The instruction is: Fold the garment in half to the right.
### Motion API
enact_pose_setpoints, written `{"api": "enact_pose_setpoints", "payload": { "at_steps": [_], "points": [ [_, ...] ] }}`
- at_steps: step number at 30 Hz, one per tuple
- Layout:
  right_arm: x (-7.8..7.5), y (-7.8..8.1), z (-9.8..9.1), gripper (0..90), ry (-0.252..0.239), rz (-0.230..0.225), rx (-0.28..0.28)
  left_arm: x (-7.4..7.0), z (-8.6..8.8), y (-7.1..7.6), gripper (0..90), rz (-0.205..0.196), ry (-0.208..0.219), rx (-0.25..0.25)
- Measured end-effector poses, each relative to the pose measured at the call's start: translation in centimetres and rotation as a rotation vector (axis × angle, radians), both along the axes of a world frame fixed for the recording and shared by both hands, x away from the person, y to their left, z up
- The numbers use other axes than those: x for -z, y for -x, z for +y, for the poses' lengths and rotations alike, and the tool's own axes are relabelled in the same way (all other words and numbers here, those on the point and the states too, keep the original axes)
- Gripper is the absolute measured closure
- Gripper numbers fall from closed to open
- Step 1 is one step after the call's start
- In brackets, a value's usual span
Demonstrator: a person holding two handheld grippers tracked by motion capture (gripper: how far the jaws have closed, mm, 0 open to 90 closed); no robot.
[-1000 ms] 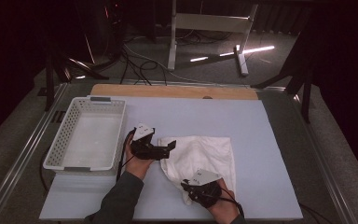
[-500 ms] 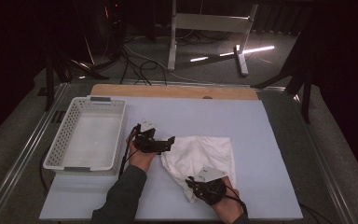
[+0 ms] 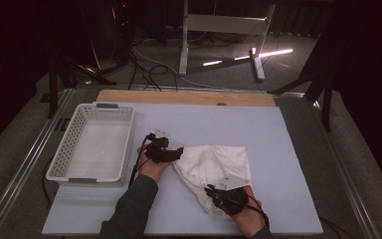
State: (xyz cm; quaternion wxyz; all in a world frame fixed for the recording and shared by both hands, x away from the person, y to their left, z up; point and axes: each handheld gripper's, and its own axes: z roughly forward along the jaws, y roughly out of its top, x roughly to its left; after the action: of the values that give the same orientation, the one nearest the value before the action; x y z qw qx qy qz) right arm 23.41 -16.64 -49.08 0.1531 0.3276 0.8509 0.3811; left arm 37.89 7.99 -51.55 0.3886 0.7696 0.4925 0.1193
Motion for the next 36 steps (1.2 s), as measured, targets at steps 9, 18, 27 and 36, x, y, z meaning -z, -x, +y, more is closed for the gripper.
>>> {"api": "enact_pose_setpoints", "payload": {
  "at_steps": [9,18,27,36],
  "points": [
    [-0.1,0.0,-0.3,81.8,-0.006,-0.004,-0.001,0.9,0.4,-0.1,41.3,0.022,-0.007,-0.017],
    [-0.1,0.0,-0.3,81.8,-0.014,0.001,-0.007,0.9,0.3,0.3,57.0,0.057,0.014,0.031],
    [-0.2,0.3,0.1,81.9,-0.032,0.014,-0.039,0.4,0.3,0.0,85.6,0.075,0.042,0.042],
    [-0.7,1.6,2.4,82.6,-0.066,0.022,-0.117,-2.5,0.5,-0.9,85.9,0.016,0.051,0.025]
  ]
}}
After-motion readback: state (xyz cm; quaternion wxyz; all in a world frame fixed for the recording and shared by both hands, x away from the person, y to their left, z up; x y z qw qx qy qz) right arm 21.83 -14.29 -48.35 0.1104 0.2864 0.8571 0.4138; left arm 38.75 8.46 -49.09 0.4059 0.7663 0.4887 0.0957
